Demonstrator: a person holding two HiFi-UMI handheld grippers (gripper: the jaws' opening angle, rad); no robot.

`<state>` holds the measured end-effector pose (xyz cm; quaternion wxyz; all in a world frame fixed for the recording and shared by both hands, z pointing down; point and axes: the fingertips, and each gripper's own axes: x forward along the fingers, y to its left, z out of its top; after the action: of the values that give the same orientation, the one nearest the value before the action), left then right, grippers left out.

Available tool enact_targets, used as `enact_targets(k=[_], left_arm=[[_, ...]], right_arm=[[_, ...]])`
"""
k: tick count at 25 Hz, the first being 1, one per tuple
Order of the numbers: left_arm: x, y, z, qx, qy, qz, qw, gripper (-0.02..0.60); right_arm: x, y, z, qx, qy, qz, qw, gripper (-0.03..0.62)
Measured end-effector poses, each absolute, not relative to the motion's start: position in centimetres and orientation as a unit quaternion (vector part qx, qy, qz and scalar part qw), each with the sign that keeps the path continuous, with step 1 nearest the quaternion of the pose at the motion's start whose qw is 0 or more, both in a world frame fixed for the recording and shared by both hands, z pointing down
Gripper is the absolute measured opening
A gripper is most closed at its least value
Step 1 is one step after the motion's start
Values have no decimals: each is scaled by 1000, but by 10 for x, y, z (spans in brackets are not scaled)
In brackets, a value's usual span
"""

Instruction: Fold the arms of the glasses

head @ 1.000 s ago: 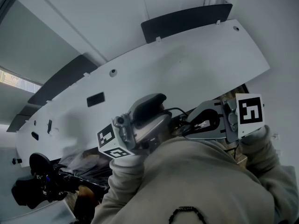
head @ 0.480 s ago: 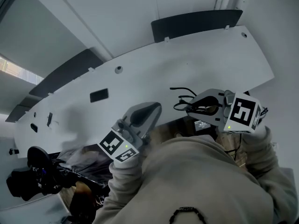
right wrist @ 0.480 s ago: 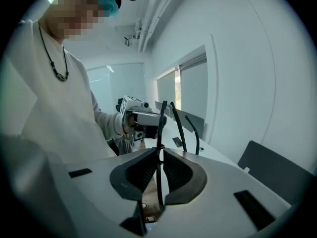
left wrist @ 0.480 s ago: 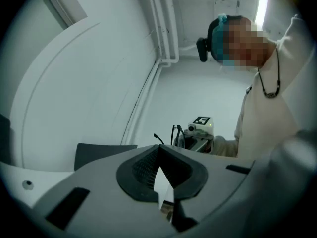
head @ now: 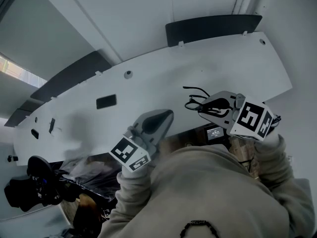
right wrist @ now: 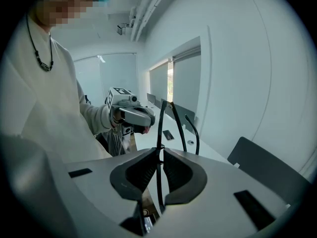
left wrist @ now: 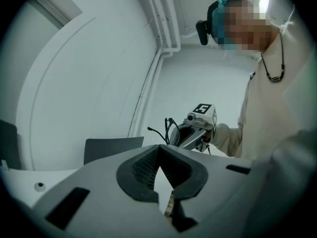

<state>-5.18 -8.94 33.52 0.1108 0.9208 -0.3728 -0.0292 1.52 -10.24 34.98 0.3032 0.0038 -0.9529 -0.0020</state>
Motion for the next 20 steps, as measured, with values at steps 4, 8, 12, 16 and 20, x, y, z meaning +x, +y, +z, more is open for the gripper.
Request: enact_targets(k=[4, 8, 12, 16, 20], left_arm=[[-48, -90, 338, 926, -361, -25, 105, 6], [-45, -91, 342, 931, -351, -15, 99, 6], [-41, -90, 342, 934, -345, -10, 98, 6], [-41, -89, 341, 932, -347, -10, 101, 6], [-41, -88, 339, 930, -353, -11, 105, 6]], right_arm=[[14, -107, 358, 22, -950, -3, 310, 58], [15, -109, 366, 30, -947, -2, 319, 58], [18, -110, 369, 33, -944, 0, 328, 58], [19, -111, 370, 31, -942, 0, 334, 58], [21, -109, 371, 24, -940, 1, 339, 58]])
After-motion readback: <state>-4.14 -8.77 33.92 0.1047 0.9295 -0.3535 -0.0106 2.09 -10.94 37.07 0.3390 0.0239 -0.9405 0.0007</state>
